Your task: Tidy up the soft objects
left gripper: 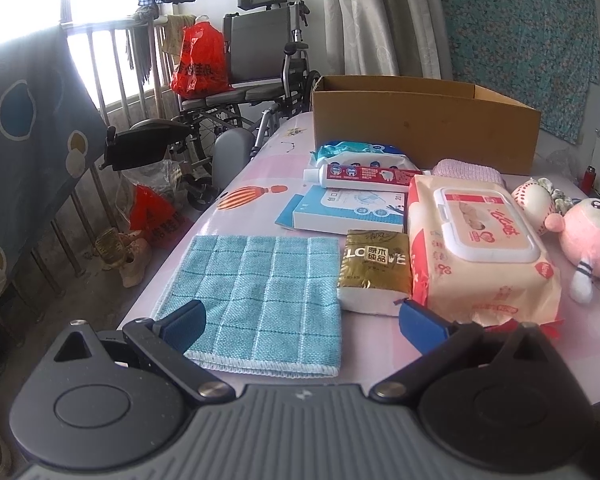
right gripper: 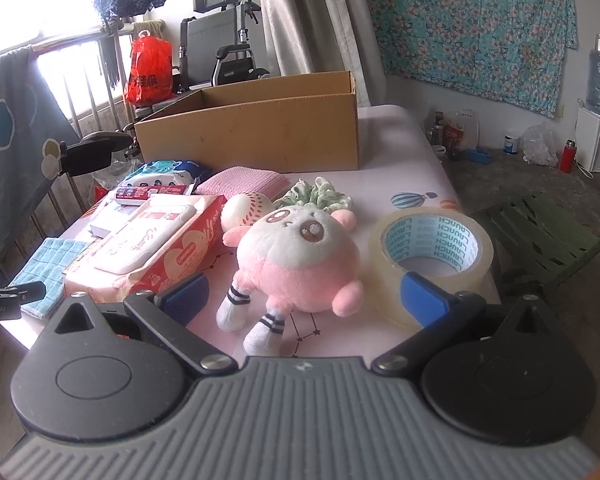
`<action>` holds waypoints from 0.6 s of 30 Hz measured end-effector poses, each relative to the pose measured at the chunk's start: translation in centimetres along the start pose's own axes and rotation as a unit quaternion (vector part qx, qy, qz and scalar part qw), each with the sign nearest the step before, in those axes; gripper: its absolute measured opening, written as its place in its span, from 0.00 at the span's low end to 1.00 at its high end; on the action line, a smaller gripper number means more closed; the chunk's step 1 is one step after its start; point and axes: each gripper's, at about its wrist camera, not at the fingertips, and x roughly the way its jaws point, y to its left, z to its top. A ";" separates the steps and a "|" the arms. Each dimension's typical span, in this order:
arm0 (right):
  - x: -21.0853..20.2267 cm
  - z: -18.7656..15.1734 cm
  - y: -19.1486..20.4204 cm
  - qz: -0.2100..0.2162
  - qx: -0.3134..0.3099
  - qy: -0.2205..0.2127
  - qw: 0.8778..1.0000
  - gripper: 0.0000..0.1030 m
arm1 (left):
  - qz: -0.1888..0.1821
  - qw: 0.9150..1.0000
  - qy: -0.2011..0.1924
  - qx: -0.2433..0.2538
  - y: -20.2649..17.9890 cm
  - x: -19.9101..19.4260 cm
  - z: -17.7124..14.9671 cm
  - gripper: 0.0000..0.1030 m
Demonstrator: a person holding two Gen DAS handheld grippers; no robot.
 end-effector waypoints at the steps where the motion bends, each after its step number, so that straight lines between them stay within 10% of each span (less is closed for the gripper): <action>1: -0.2 -0.1 -0.1 -0.001 0.004 -0.006 1.000 0.99 | 0.000 1.000 -0.001 0.002 0.0 -0.1 0.0 1.00; 18: 0.2 -0.4 -0.3 -0.015 0.007 -0.009 1.000 0.99 | 0.002 1.000 -0.014 0.009 0.0 -0.6 1.0 1.00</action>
